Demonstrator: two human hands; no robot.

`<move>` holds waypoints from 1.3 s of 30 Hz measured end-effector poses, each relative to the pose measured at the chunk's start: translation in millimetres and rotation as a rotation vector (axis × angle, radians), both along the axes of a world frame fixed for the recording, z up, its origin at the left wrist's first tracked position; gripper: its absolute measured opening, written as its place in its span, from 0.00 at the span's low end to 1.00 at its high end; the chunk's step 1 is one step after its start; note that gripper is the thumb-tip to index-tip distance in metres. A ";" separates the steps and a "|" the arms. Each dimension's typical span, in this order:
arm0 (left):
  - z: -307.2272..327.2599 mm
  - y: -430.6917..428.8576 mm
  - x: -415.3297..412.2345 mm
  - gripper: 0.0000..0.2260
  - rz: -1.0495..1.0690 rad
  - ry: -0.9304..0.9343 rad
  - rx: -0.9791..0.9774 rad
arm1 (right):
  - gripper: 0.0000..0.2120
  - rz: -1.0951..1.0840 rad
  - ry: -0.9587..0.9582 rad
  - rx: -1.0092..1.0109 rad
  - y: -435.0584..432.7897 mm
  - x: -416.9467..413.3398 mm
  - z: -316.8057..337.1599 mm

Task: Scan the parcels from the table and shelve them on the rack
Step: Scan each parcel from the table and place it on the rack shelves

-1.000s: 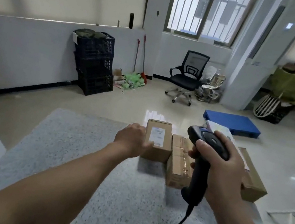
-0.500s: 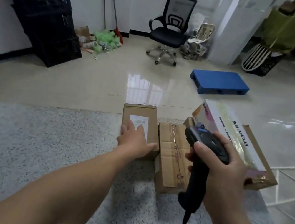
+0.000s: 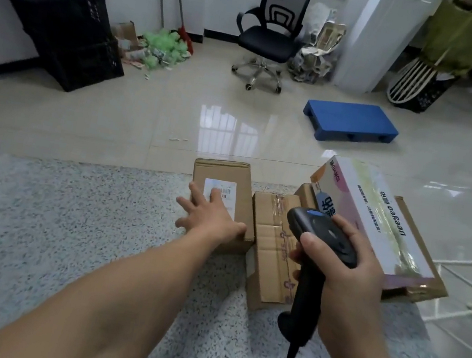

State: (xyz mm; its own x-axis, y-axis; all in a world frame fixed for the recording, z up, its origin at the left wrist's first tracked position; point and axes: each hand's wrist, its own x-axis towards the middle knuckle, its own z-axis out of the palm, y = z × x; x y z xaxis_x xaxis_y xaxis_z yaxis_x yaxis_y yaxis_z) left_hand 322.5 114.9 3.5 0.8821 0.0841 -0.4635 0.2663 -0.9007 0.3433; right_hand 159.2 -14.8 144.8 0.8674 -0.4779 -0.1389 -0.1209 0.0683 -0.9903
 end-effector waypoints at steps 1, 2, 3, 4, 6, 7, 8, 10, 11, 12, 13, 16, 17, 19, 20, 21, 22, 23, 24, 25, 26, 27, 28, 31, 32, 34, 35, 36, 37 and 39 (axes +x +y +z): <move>1.2 1.4 0.6 0.49 -0.007 0.003 0.005 | 0.20 0.007 -0.002 0.000 2.1 0.3 0.0; 3.0 1.5 1.6 0.49 -0.015 0.003 0.011 | 0.20 0.010 -0.002 -0.001 3.4 0.8 0.3; 4.0 0.8 2.7 0.50 -0.021 0.000 0.018 | 0.20 0.012 -0.003 -0.006 4.1 1.3 0.2; 4.5 -0.9 3.0 0.52 -0.024 -0.003 0.023 | 0.20 0.012 -0.003 -0.013 4.5 1.3 0.1; 3.3 -5.7 2.2 0.57 -0.024 -0.003 0.025 | 0.20 0.008 0.001 -0.020 4.2 0.1 -0.1; 1.3 -8.7 1.8 0.59 -0.025 -0.002 0.027 | 0.21 0.005 0.001 -0.021 3.0 -0.5 0.0; -0.9 -11.3 1.6 0.61 -0.025 -0.003 0.031 | 0.21 0.001 0.001 -0.022 2.0 -1.1 0.3; -4.7 -15.2 3.1 0.62 -0.019 -0.010 0.037 | 0.22 -0.008 0.005 -0.030 -0.1 -1.7 -0.3; -5.8 -16.4 4.1 0.62 -0.017 -0.009 0.038 | 0.22 -0.013 0.010 -0.032 -1.1 -2.3 -1.5; -6.4 -16.9 4.6 0.62 -0.017 -0.005 0.041 | 0.22 -0.018 0.014 -0.031 -1.3 -3.1 -2.3; -7.7 -16.9 5.0 0.62 -0.022 -0.002 0.045 | 0.23 -0.022 0.015 -0.025 -1.4 -4.0 -3.1; -8.4 -11.3 2.2 0.61 -0.060 0.008 0.058 | 0.21 -0.026 0.019 -0.018 0.1 -7.7 -2.0; -8.6 -7.1 -0.2 0.61 -0.077 0.010 0.064 | 0.21 -0.021 0.019 -0.020 1.4 -9.0 -0.9; -8.3 4.7 -8.0 0.61 -0.110 0.017 0.072 | 0.20 -0.002 0.016 -0.023 5.4 -11.4 2.3; -8.2 12.1 -13.0 0.61 -0.121 0.020 0.074 | 0.21 0.010 0.018 -0.023 8.0 -12.5 3.6; -8.0 20.6 -19.0 0.62 -0.131 0.022 0.076 | 0.22 0.025 0.021 -0.019 11.7 -13.7 5.1; -8.1 30.0 -26.0 0.62 -0.136 0.025 0.081 | 0.23 0.037 0.020 -0.011 16.0 -14.7 6.1; -8.7 40.6 -34.1 0.62 -0.136 0.029 0.089 | 0.23 0.049 0.013 -0.005 20.6 -16.3 7.0; -9.1 52.2 -43.1 0.62 -0.131 0.035 0.099 | 0.24 0.063 0.005 -0.005 25.3 -18.1 7.0; -10.0 64.4 -52.9 0.62 -0.125 0.042 0.109 | 0.23 0.079 -0.003 -0.006 29.9 -20.7 6.1; -10.6 77.5 -63.9 0.62 -0.117 0.049 0.120 | 0.22 0.100 -0.011 0.000 35.0 -24.2 4.9; -10.8 90.9 -75.8 0.62 -0.107 0.057 0.129 | 0.21 0.124 -0.018 0.011 39.7 -28.4 3.6; -10.6 104.2 -89.2 0.62 -0.094 0.065 0.137 | 0.21 0.150 -0.021 0.025 44.0 -33.2 2.7; -6.1 147.2 -136.1 0.62 -0.016 0.084 0.160 | 0.25 0.225 -0.017 0.047 57.7 -51.3 3.1; -3.7 161.5 -153.8 0.61 0.016 0.090 0.172 | 0.25 0.252 -0.022 0.049 61.7 -58.7 3.2; 0.9 189.6 -189.3 0.61 0.069 0.098 0.216 | 0.24 0.304 -0.027 0.057 69.3 -76.2 3.1; 4.0 202.7 -206.3 0.61 0.085 0.098 0.248 | 0.25 0.322 -0.027 0.066 72.7 -85.7 3.1; 7.4 214.6 -221.3 0.61 0.090 0.096 0.289 | 0.25 0.338 -0.030 0.076 75.7 -94.5 3.7; 11.2 225.3 -235.5 0.61 0.082 0.093 0.340 | 0.26 0.357 -0.033 0.081 78.3 -103.2 4.5; 18.0 241.1 -260.5 0.61 0.019 0.082 0.466 | 0.28 0.395 -0.033 0.086 82.7 -118.7 5.6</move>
State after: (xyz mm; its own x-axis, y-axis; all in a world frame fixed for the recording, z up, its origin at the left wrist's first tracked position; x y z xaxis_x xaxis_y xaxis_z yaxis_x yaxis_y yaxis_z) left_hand 62.0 356.0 21.5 0.8405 0.3157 -0.4403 0.2938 -0.9484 -0.1191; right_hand 40.4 67.8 150.3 0.9866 -0.0952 -0.1327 -0.1225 0.1054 -0.9868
